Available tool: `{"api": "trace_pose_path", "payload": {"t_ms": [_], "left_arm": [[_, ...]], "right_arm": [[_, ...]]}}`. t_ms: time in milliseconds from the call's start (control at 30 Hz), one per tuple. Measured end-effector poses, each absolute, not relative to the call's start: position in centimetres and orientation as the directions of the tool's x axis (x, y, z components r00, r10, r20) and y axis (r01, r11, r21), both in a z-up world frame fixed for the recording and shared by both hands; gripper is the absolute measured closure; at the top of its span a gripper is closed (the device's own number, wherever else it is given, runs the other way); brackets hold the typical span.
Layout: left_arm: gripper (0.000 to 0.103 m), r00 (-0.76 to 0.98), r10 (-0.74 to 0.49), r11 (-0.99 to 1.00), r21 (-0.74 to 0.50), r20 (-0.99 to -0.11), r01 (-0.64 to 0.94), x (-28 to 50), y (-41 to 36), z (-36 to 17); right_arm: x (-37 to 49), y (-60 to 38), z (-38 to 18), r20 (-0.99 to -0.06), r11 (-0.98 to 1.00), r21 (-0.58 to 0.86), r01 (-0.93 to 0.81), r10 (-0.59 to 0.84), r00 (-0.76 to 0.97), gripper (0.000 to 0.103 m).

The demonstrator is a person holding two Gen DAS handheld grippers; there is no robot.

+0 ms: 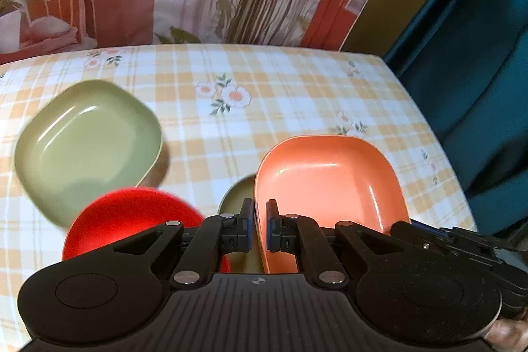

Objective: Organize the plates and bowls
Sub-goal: 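Lift the orange plate with the left gripper toward the red bowls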

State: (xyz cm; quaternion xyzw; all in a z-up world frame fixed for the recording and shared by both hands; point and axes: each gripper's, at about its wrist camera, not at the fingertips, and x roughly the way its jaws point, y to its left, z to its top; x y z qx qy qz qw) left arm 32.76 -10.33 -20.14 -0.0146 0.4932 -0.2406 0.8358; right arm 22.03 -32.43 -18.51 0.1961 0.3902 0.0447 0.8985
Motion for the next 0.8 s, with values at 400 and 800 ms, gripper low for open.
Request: {"api": "trace_pose_path", "payload": {"t_ms": [400, 800], "left_arm": [[0.096, 0.442, -0.336, 0.895, -0.135, -0.832, 0.425, 31.9, -10.6, -20.6], [0.096, 0.459, -0.298, 0.887, -0.064, -0.837, 0.458, 31.5, -11.6, -20.7]], "right_arm": [[21.4, -30.6, -19.6, -0.705, 0.927, 0.37, 0.053, 0.243, 0.667, 0.094], [21.6, -30.2, -20.0, -0.721, 0.942, 0.332, 0.052, 0.217, 0.658, 0.094]]}}
